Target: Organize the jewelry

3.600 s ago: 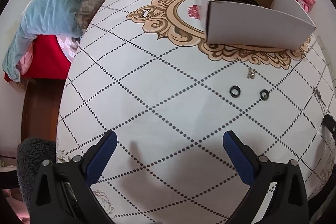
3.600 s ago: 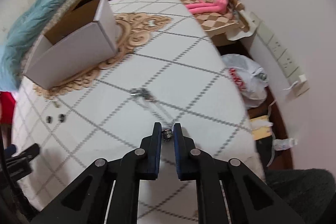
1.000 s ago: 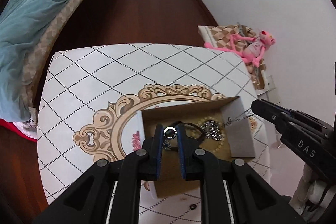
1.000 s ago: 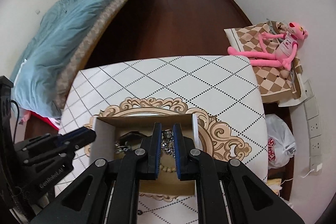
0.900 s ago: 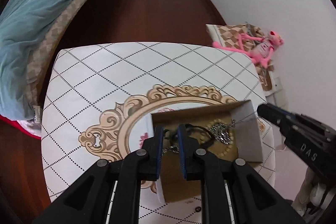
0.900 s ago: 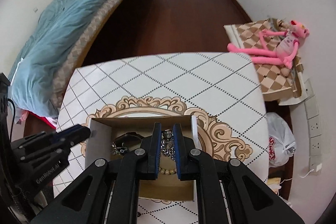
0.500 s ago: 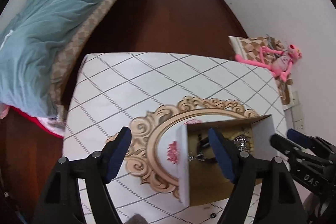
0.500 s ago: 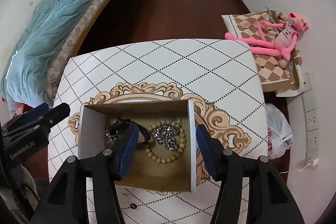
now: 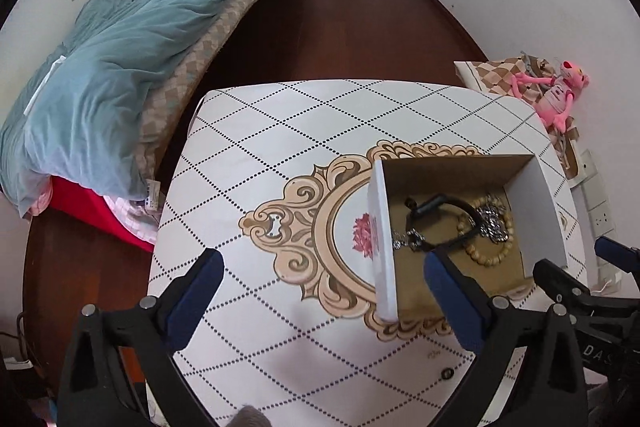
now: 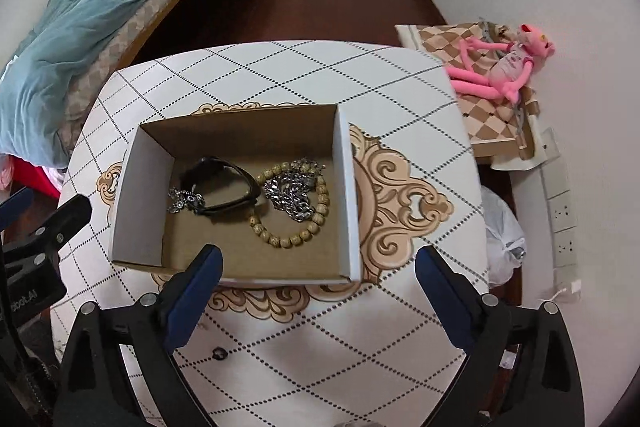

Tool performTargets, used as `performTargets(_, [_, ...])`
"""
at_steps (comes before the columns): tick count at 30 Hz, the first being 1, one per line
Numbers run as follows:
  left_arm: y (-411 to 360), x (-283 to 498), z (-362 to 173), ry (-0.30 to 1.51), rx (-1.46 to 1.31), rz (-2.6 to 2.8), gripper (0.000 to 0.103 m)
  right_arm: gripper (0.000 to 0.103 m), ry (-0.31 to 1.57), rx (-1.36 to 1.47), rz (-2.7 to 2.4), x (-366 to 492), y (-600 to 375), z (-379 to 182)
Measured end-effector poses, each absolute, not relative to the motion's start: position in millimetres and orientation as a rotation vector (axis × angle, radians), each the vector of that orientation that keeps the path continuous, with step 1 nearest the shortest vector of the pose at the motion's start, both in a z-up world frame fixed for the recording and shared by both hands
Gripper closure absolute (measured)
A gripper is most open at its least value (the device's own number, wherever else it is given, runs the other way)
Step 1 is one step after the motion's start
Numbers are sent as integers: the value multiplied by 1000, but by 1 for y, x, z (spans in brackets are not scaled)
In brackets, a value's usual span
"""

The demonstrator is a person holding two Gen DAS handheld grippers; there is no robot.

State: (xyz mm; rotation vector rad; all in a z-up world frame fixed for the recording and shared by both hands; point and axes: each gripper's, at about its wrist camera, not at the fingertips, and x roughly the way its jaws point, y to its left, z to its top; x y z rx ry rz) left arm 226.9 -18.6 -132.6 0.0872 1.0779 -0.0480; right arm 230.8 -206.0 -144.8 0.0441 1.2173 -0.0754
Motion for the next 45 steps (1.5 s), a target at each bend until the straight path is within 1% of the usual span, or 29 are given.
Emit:
performTargets(14, [-13,179,-81,991,55,-47,1,5,1083,80,-88,188,-210,-84])
performTargets(17, [-11,169,-80,989,57,-37,1,5,1077,91,-76,175,-208,-84])
performTargets(19, [-8,161,-90,996,78,-11,1,5,1081,101,-58,164,-202,-92])
performTargets(22, [-2,151,-123,1043,114,31,1,5,1115,112,-30,148,-189,-125])
performTargets(27, [10,144,-194,1188,123,57,1,6,1186,126,37,138,-165,-186])
performTargets(28, [11,143,-205,1209,128,57,1,8,1189,124,43,137,-162,-193])
performTargets(29, [13,142,-215,1223,129,58,1,17,1191,124,51,136,-158,-200])
performTargets(30, [15,141,-221,1233,131,63,1,29,1193,123,59,136,-154,-207])
performTargets(32, [19,141,-228,1247,125,60,1,39,1194,123,68,136,-149,-215])
performTargets(33, [20,141,-231,1253,123,60,1,43,1192,121,72,136,-146,-219])
performTargets(35, [23,143,-235,1260,123,54,1,48,1180,112,76,136,-142,-222])
performTargets(37, [26,145,-236,1263,121,51,1,49,1173,106,84,136,-138,-224])
performTargets(39, [27,146,-237,1264,121,52,1,56,1162,79,79,137,-133,-226])
performTargets(40, [28,146,-238,1265,116,52,1,58,1156,62,74,137,-131,-225])
performTargets(41, [29,147,-239,1267,110,49,1,65,1151,39,70,137,-128,-226])
performTargets(42, [30,148,-240,1269,107,49,1,78,1146,20,63,138,-126,-226])
performTargets(43, [30,148,-240,1269,109,47,1,88,1138,1,60,138,-124,-226])
performTargets(44, [30,150,-242,1269,112,44,1,91,1136,0,61,138,-124,-225])
performTargets(45, [28,150,-241,1268,116,39,1,91,1135,8,63,138,-125,-225])
